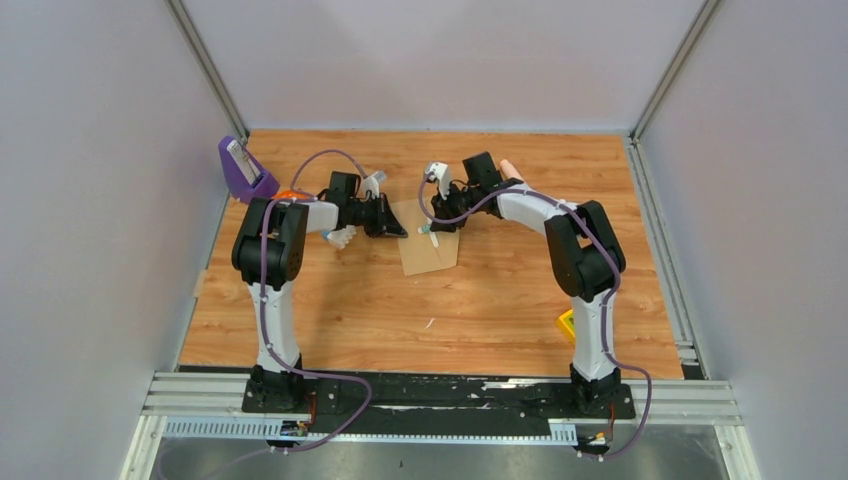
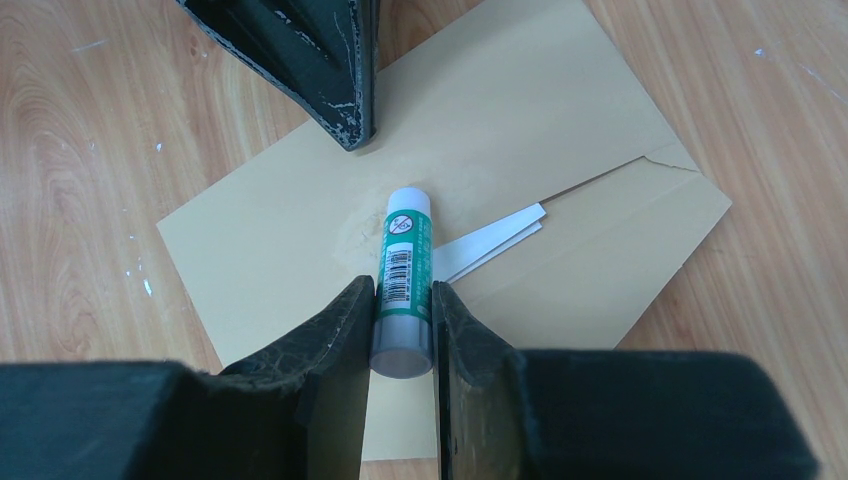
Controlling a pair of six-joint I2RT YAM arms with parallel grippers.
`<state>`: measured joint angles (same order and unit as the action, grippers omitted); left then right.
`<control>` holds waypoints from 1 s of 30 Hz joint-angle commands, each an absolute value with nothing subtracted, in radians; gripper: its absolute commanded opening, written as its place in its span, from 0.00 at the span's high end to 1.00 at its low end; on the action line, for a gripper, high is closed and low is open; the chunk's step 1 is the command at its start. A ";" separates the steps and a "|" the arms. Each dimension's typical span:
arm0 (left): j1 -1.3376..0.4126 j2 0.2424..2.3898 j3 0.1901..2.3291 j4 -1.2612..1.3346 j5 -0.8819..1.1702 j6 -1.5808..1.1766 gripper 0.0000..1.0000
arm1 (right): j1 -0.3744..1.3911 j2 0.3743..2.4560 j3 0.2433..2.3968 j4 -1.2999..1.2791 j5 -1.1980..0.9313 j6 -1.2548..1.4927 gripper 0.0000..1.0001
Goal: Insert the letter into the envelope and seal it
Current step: Paint the envelope at the center of the board.
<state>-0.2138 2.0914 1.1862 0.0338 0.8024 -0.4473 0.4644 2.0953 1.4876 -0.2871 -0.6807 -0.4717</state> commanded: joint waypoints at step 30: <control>-0.209 2.114 1.201 -0.034 0.741 -0.387 0.93 | 0.477 2.056 1.463 -0.319 -0.707 -0.489 1.00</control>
<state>-0.2142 2.0914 1.1927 0.0177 0.8017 -0.4377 0.4690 2.0350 1.4269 -0.3176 -0.7109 -0.4805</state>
